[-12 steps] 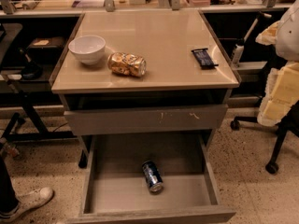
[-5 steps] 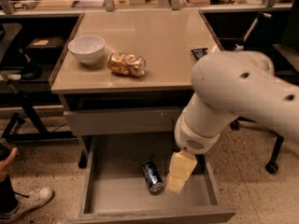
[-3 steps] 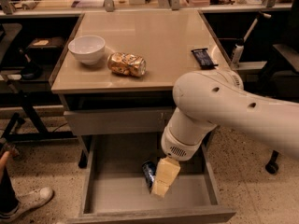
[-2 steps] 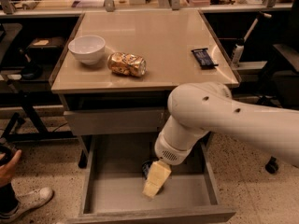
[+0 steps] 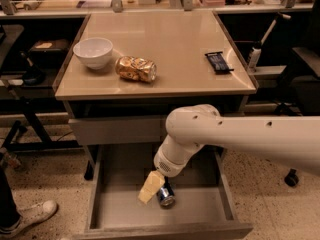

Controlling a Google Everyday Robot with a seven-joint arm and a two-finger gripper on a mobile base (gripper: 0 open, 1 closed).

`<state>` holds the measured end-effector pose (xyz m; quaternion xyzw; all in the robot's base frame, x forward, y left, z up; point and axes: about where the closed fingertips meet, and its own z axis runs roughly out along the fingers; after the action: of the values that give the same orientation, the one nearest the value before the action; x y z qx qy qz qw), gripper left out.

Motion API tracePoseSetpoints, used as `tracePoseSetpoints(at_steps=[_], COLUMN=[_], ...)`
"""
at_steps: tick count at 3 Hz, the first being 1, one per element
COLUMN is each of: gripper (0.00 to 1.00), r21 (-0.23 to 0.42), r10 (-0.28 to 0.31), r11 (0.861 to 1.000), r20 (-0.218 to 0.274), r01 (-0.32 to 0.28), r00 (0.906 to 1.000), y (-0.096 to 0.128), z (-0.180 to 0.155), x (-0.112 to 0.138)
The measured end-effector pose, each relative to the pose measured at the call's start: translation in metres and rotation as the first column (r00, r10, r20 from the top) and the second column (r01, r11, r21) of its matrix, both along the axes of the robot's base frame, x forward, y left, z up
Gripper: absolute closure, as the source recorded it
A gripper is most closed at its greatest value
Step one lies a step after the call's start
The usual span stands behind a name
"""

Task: Pick pepsi can from middle drawer and place on counter

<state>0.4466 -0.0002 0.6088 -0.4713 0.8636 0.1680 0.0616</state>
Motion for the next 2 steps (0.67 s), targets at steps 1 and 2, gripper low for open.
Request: tracePoseSetpoints(at_steps=[1,2], gripper=[0.0,0.0], r21=[0.001,0.005], r10=[-0.008,-0.034], r11=[1.0,0.999], r20=[-0.005,-0.011], r01=[0.008,0.034], r00=[1.0,0.9994], y=[0.001,0.005], z=[0.001,-0.015], x=[-0.002,0.006])
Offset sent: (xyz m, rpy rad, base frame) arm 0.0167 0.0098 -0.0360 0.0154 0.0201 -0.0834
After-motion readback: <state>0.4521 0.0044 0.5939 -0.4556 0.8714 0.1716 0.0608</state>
